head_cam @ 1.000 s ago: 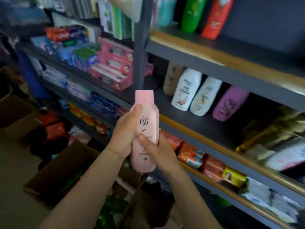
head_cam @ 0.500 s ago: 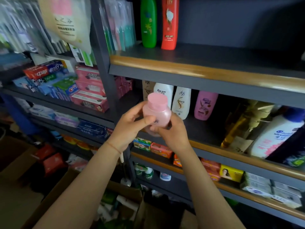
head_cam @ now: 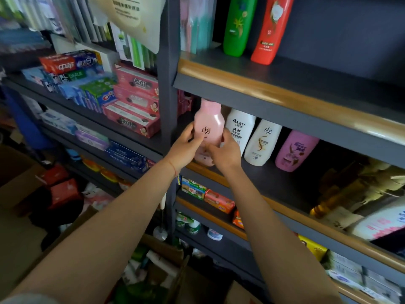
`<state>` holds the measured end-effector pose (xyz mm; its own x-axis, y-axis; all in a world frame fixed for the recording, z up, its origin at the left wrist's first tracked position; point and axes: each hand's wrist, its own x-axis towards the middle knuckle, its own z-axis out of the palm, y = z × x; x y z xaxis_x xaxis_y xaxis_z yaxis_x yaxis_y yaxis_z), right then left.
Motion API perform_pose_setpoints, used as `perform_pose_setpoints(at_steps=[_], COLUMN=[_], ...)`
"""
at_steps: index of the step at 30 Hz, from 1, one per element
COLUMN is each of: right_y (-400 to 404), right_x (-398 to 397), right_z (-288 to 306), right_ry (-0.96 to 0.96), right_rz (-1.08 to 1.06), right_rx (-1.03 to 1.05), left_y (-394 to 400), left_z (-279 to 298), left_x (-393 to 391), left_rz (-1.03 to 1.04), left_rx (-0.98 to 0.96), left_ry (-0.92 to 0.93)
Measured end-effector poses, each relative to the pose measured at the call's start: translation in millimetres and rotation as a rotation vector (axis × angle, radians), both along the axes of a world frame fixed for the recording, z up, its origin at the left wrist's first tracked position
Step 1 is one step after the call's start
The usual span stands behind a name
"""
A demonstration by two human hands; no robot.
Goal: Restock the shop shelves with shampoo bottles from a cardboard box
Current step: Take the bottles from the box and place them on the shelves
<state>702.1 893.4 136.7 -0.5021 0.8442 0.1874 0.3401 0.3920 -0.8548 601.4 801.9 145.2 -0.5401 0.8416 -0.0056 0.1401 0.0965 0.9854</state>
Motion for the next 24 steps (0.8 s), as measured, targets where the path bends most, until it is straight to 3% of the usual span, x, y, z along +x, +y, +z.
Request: perform_pose_setpoints(at_steps=[9,13,16,20,24], right_y=[9,5,-4,-8,0], right_x=[-22,-12,-6,-2,-4], right_z=[-5,-23,-30,-19,-22], right_ry=[-0.014,0.031,0.239,0.711,0.871], right_rz=[-0.058,-0.046,-0.009,0.039,-0.057], right_rx=[-0.006,-0.084,-0.485,-1.08,-1.278], left_y=[23,25,29,35,44], left_z=[-22,-31,-32,-28,-25], left_x=[-18,-20,-19,-18,-23], left_rz=[0.049,0.045,0.093,0.125,0.079], left_rx=[0.048,0.013,-0.043,-0.073,-0.054], left_ry=[-0.176,-0.138,-0.077,-0.219,-0.306])
